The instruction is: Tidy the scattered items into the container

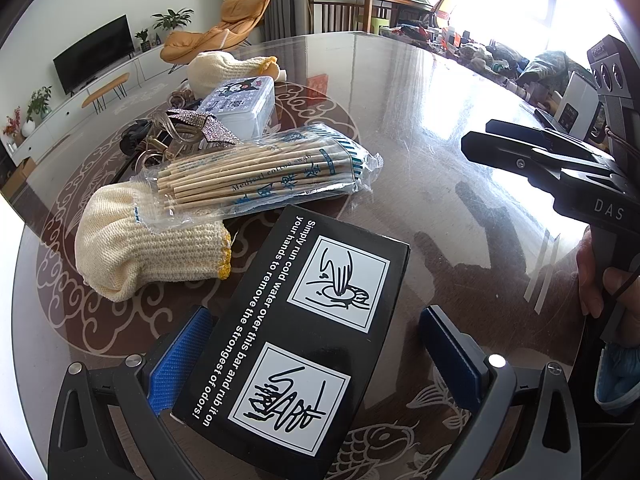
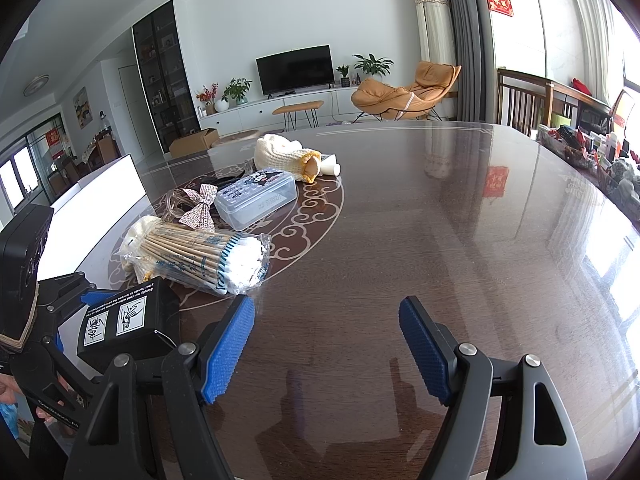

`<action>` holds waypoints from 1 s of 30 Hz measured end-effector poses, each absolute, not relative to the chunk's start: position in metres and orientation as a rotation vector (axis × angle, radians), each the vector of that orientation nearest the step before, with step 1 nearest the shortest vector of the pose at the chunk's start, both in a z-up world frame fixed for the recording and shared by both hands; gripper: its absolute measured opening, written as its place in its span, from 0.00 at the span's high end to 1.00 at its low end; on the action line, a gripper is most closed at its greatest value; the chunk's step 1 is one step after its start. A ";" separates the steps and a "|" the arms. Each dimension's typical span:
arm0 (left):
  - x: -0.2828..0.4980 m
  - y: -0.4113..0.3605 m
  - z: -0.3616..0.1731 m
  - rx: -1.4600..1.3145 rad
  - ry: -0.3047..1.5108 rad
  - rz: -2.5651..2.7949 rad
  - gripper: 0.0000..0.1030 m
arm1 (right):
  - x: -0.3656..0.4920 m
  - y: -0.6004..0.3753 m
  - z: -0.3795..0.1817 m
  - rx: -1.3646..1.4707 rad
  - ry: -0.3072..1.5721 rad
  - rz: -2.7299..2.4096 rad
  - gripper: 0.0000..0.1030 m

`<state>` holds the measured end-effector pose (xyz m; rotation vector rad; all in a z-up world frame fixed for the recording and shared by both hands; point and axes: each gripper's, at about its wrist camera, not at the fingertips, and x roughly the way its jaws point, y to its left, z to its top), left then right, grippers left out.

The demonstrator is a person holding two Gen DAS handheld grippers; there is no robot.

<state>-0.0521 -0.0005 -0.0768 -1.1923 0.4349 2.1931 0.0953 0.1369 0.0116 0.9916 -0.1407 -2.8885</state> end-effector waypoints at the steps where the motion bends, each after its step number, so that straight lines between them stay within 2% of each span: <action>1: -0.052 0.000 -0.077 -1.192 0.435 2.193 0.00 | 0.095 0.137 0.012 0.992 -0.140 -2.888 0.26; 25: -0.051 -0.002 -0.076 -1.190 0.439 2.186 0.00 | 0.095 0.137 0.011 0.997 -0.143 -2.886 0.26; 26: -0.049 -0.002 -0.075 -1.183 0.441 2.185 0.02 | 0.095 0.136 0.011 0.999 -0.143 -2.886 0.26; 30: -0.040 -0.008 -0.067 -1.141 0.435 2.181 0.39 | 0.096 0.136 0.009 1.003 -0.145 -2.884 0.26</action>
